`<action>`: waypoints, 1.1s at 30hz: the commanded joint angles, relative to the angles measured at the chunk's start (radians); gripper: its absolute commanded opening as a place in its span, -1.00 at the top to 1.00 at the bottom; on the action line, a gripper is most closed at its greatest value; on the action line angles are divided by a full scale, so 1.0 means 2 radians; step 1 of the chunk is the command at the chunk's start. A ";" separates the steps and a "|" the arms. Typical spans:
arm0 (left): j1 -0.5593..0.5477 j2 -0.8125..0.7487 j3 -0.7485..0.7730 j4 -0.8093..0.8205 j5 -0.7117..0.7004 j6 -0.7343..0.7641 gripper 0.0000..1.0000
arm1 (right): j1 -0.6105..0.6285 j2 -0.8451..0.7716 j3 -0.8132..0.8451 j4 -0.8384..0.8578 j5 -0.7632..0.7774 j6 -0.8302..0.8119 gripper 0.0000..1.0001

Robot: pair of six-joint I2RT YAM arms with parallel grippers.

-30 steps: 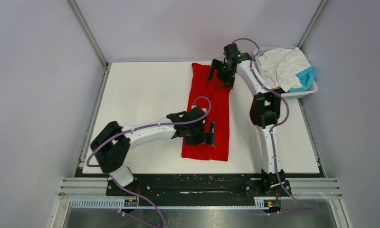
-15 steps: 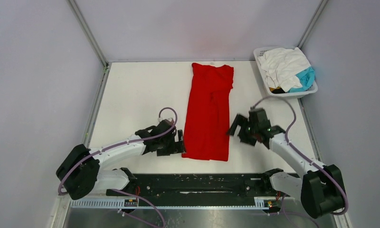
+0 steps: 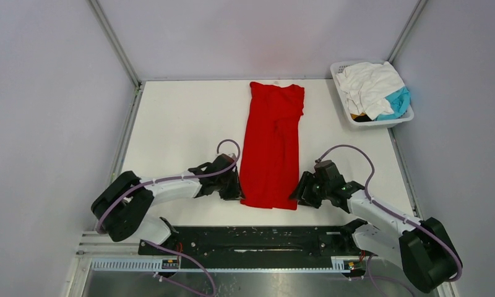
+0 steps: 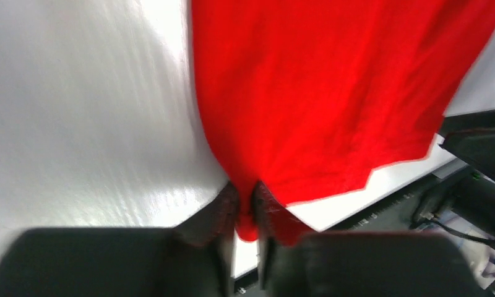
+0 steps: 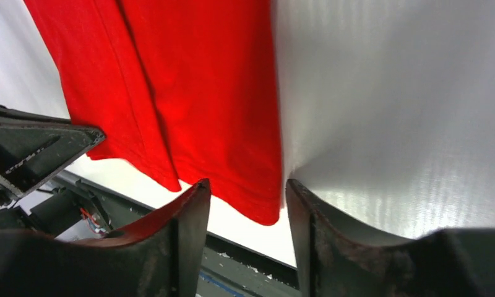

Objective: Fold and stack the t-shirts
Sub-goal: Grab the bottom of the folded rectangular tshirt with both arms, then fold the folded rectangular tshirt in 1/3 of the way

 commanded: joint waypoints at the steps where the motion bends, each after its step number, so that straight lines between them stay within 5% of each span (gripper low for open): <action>1: 0.000 0.021 -0.007 -0.012 -0.005 0.003 0.98 | 0.020 0.039 -0.016 0.008 0.014 0.009 0.02; 7: -0.005 0.001 -0.032 -0.006 0.008 -0.014 1.00 | 0.034 0.058 -0.032 0.009 0.002 0.015 1.00; 11: -0.024 -0.042 -0.055 -0.021 0.016 -0.031 1.00 | 0.059 0.011 -0.049 -0.039 -0.012 0.025 1.00; 18: -0.074 -0.144 -0.071 -0.081 0.024 -0.033 1.00 | 0.094 -0.185 -0.053 -0.201 -0.045 0.054 1.00; 21: -0.077 -0.166 -0.059 -0.070 0.041 -0.025 1.00 | 0.095 -0.231 -0.056 -0.180 -0.078 0.071 1.00; 27: -0.073 -0.135 0.012 -0.040 0.037 -0.008 1.00 | 0.094 -0.201 -0.048 -0.075 -0.081 0.091 0.99; 33: -0.033 -0.058 0.089 -0.035 0.045 0.009 1.00 | 0.085 -0.115 0.024 -0.058 -0.046 0.051 0.99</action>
